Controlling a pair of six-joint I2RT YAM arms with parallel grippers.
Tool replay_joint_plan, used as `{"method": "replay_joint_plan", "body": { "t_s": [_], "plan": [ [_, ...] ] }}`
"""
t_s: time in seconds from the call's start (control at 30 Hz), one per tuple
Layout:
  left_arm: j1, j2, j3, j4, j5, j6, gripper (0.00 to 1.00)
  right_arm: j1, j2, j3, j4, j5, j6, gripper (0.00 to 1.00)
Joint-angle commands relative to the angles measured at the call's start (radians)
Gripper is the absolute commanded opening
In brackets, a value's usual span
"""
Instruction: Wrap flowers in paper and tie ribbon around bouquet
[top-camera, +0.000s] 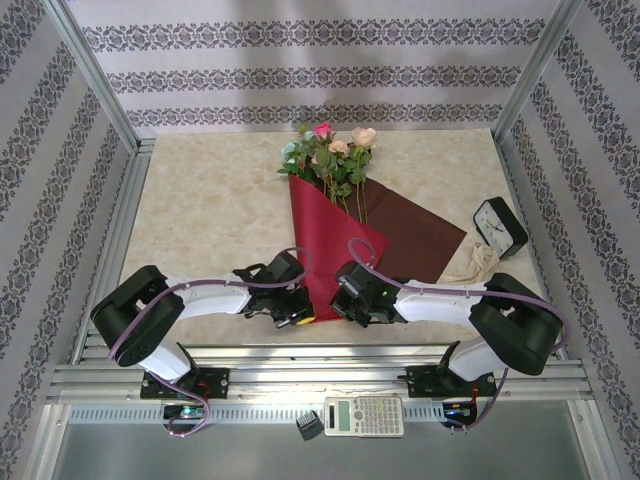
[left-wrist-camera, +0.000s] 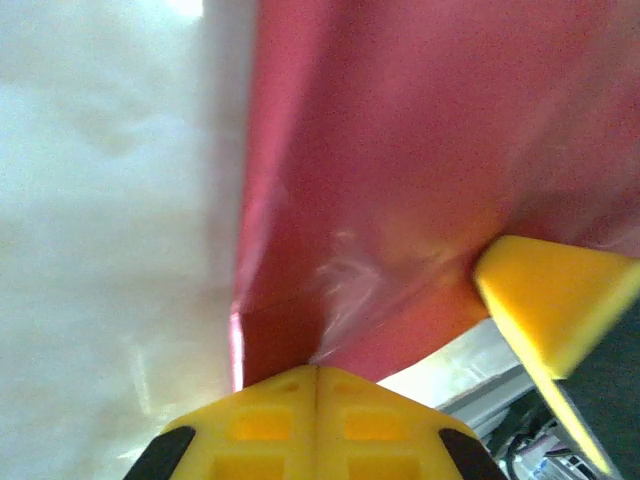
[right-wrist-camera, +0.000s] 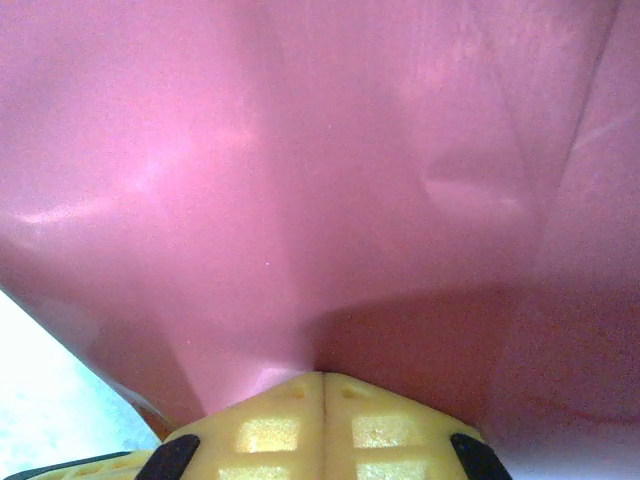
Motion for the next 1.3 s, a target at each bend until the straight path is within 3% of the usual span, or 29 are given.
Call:
{"method": "replay_joint_plan", "body": {
  "t_s": [0.0, 0.2, 0.27, 0.37, 0.47, 0.6, 0.77, 0.97, 1.27],
  "plan": [
    [0.004, 0.015, -0.016, -0.062, -0.012, -0.003, 0.04, 0.005, 0.062, -0.048, -0.064, 0.001, -0.006, 0.0],
    [0.005, 0.072, 0.035, -0.051, 0.009, 0.005, 0.05, 0.005, 0.075, -0.046, -0.065, -0.003, -0.011, 0.0],
    [0.008, 0.029, 0.066, -0.11, -0.026, 0.005, 0.06, 0.005, 0.076, -0.048, -0.065, -0.004, -0.011, 0.0],
    [0.022, -0.062, 0.129, -0.234, -0.113, 0.021, 0.16, 0.005, 0.075, -0.045, -0.067, -0.006, -0.018, 0.0],
    [0.083, -0.096, 0.142, -0.225, -0.102, 0.003, 0.19, 0.005, 0.072, -0.042, -0.071, -0.008, -0.026, 0.0],
    [0.14, -0.041, 0.158, -0.136, -0.033, -0.008, 0.19, 0.005, 0.075, -0.036, -0.075, -0.012, -0.033, 0.0],
    [0.146, 0.067, 0.198, -0.101, 0.011, -0.011, 0.18, 0.005, 0.077, -0.028, -0.079, -0.016, -0.039, 0.0],
    [0.181, 0.148, 0.225, -0.221, -0.087, 0.061, 0.12, 0.005, 0.081, -0.025, -0.086, -0.017, -0.05, 0.0],
    [0.225, 0.17, 0.25, -0.197, -0.099, 0.063, 0.12, 0.005, 0.093, -0.021, -0.077, -0.029, -0.064, 0.0]
  ]
}}
